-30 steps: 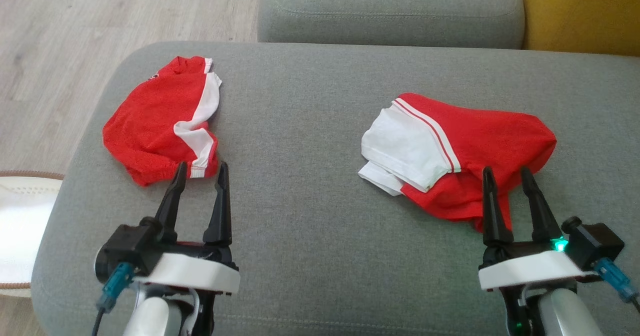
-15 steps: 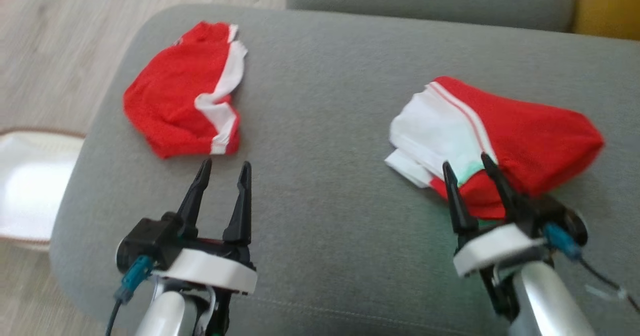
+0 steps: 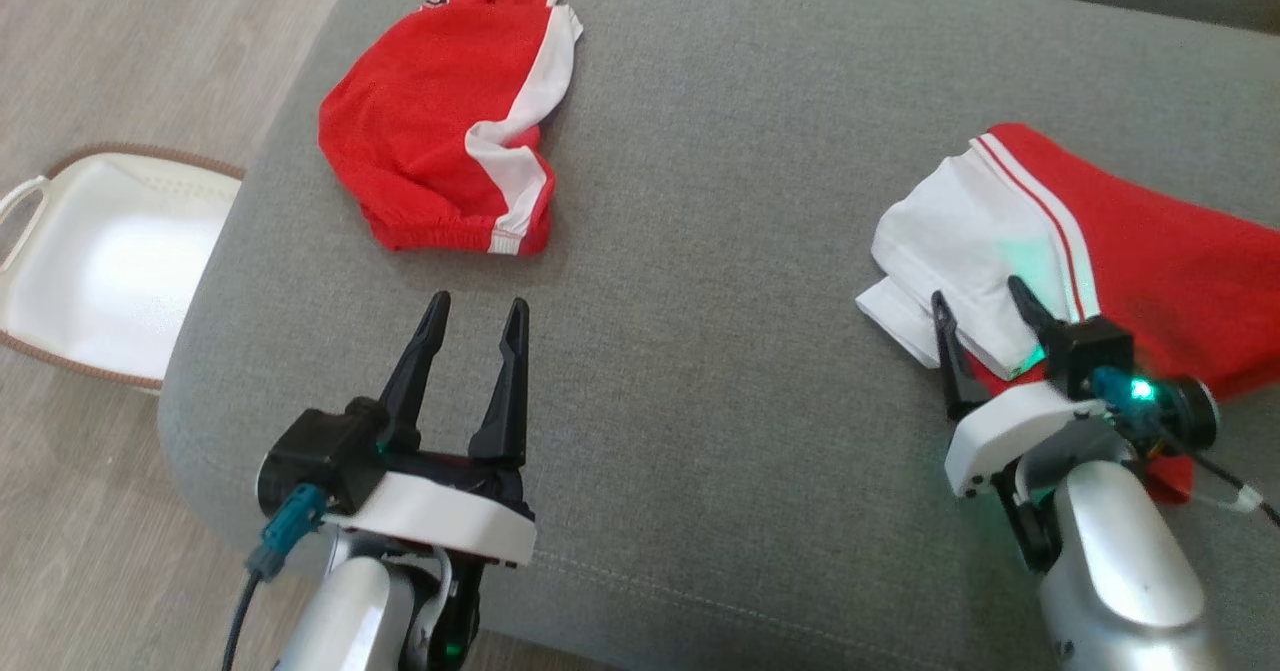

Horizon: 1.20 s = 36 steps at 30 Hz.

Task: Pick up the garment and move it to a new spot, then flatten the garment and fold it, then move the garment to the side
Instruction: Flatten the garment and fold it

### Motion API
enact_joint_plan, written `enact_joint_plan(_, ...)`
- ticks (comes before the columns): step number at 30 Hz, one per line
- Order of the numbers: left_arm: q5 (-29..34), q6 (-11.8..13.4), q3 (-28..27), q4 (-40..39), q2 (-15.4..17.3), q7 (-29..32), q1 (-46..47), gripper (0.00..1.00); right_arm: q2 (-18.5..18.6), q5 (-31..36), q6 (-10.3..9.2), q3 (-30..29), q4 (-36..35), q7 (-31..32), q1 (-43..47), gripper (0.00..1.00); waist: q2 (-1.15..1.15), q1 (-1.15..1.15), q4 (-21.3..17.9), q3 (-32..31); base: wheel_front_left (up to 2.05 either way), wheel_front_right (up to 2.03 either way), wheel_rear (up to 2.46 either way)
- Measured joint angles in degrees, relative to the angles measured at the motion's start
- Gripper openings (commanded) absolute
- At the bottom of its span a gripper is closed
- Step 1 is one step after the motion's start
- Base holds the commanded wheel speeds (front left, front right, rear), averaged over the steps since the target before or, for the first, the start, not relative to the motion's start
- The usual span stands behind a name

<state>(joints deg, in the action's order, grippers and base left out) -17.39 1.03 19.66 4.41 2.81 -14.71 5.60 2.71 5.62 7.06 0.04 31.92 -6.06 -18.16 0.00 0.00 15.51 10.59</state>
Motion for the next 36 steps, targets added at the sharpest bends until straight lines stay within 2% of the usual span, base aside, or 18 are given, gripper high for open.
enact_joint_plan(4, -0.02, 0.22, 0.26, 0.0, -0.01, 0.0, 0.69, 1.0, 0.01, 0.44, 0.0, -1.53, 2.03, -0.03, -1.7, 1.0, 0.0, 0.0, 0.27, 1.1, 0.0, 0.0, 0.0)
enact_joint_plan(5, -0.02, 0.35, 0.34, 0.0, -0.01, 0.0, 0.87, 1.0, 0.01, 0.43, 0.0, -1.8, 2.56, -0.02, -1.93, 0.94, 0.0, 0.0, 0.28, 1.33, 0.0, 0.0, 0.0)
enact_joint_plan(6, -0.03, 0.44, 0.41, 0.0, -0.01, 0.0, 1.02, 1.0, 0.02, 0.43, 0.0, -2.01, 3.1, -0.03, -2.18, 0.44, 0.0, 0.0, 0.26, 1.56, 0.0, 0.0, 0.0)
enact_joint_plan(7, -0.11, 0.47, 0.46, 0.01, -0.01, 0.0, 1.13, 1.0, 0.04, 0.42, 0.0, -2.02, 3.59, -0.03, -2.49, 0.0, 0.0, 0.0, 0.23, 1.77, 0.0, 0.0, 0.0)
enact_joint_plan(16, -0.43, 0.48, 0.45, 0.97, -0.04, 0.0, 2.04, 1.0, 0.08, -1.25, 0.0, -2.09, 5.26, -4.11, -3.72, 0.0, 0.0, 0.0, -0.92, 1.45, 0.0, 0.0, 0.0)
enact_joint_plan(21, -0.43, 0.48, 0.44, 1.23, -0.04, 0.0, 1.94, 1.0, 0.11, -4.33, 0.0, 0.73, 4.83, -6.24, -3.72, 0.0, 0.0, 0.0, -1.71, -0.59, 0.0, 0.0, 0.0)
enact_joint_plan(25, -0.43, 0.49, 0.45, 1.32, -0.03, 0.0, 1.5, 1.0, 0.21, -8.59, 0.0, 6.64, 2.1, -7.24, -3.72, 0.0, 0.0, 0.0, -2.28, -2.64, 0.0, 0.0, 0.0)
enact_joint_plan(33, -0.43, 1.0, 0.7, 1.38, -0.03, 0.0, -0.97, 1.0, 0.46, -17.16, 0.0, 23.4, -8.31, -8.1, -3.98, 0.0, 0.0, 0.0, -2.41, -6.36, 0.0, 0.0, 0.0)
enact_joint_plan(36, -0.44, 1.01, 1.05, 1.33, -0.01, 0.0, -1.48, 1.0, 0.49, -19.84, 0.0, 26.41, -12.49, -8.14, -6.41, 0.0, 0.0, 0.0, -1.93, -6.92, 0.0, 0.0, 0.0)
